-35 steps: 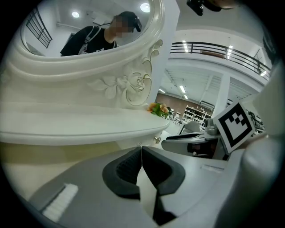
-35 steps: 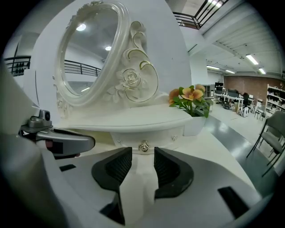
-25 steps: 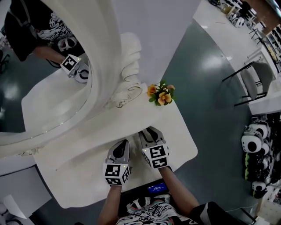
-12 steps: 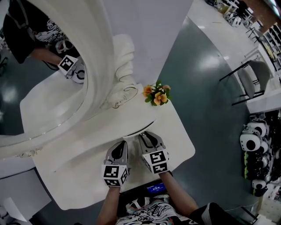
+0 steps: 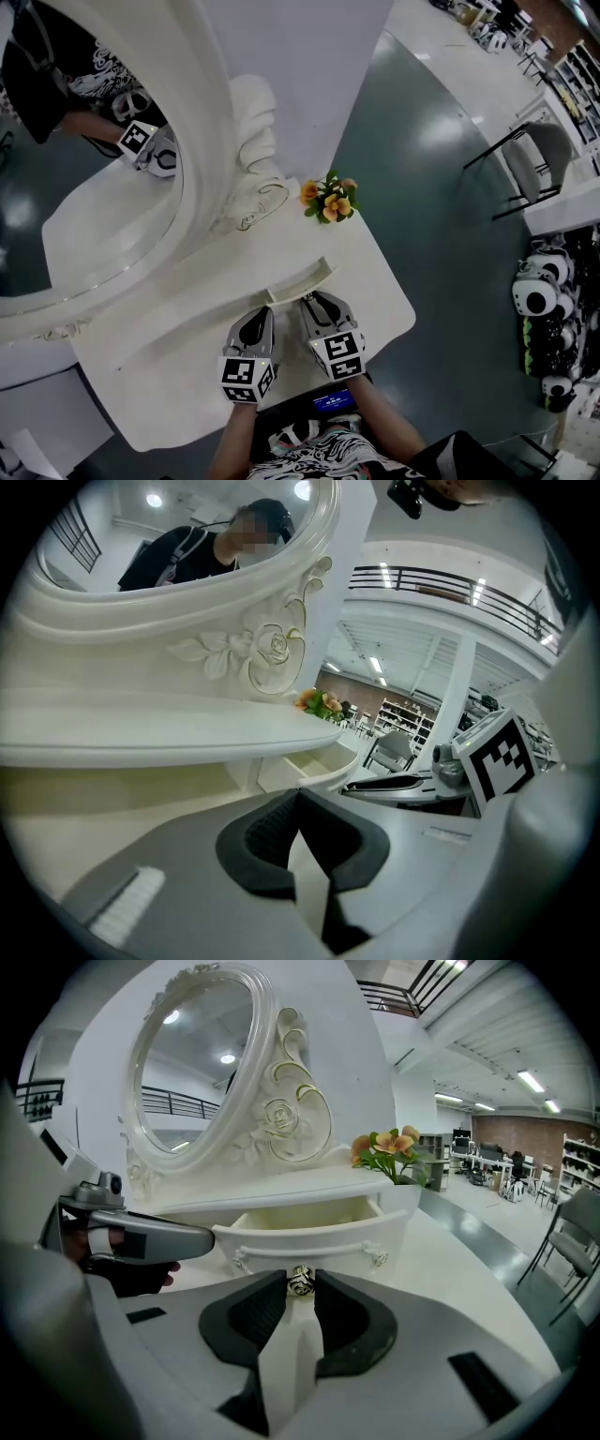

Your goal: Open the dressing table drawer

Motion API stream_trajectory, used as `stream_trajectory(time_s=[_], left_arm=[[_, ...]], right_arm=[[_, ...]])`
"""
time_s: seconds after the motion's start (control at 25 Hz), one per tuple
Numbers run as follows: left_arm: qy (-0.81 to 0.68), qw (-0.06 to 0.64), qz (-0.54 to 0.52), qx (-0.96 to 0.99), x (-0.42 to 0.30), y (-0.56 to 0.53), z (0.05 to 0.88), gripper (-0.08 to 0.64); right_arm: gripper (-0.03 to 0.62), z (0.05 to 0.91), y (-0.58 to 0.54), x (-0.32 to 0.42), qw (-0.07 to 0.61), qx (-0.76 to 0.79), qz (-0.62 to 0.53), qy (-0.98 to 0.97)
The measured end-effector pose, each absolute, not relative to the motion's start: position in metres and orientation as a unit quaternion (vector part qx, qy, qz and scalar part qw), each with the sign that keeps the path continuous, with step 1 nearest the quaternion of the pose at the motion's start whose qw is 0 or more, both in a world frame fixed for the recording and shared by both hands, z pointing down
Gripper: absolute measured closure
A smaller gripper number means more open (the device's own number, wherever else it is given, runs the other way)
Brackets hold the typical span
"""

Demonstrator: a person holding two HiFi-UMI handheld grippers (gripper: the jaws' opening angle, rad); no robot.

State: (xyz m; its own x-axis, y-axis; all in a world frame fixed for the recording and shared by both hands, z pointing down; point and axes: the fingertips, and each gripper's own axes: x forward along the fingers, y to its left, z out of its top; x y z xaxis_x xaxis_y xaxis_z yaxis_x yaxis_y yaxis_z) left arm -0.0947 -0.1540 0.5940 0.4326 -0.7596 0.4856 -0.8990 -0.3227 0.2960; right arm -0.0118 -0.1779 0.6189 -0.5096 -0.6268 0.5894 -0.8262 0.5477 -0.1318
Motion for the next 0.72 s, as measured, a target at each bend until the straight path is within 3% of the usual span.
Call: stream_trajectory(time_s=[0.72], left_arm=[[-0.506, 0.243, 0.119, 0.819, -0.093, -0.142, 0.578, 0.558]], right_arm=[[0.476, 0.609, -0.153, 0.01, 0.26, 0.464, 0.188, -0.826]])
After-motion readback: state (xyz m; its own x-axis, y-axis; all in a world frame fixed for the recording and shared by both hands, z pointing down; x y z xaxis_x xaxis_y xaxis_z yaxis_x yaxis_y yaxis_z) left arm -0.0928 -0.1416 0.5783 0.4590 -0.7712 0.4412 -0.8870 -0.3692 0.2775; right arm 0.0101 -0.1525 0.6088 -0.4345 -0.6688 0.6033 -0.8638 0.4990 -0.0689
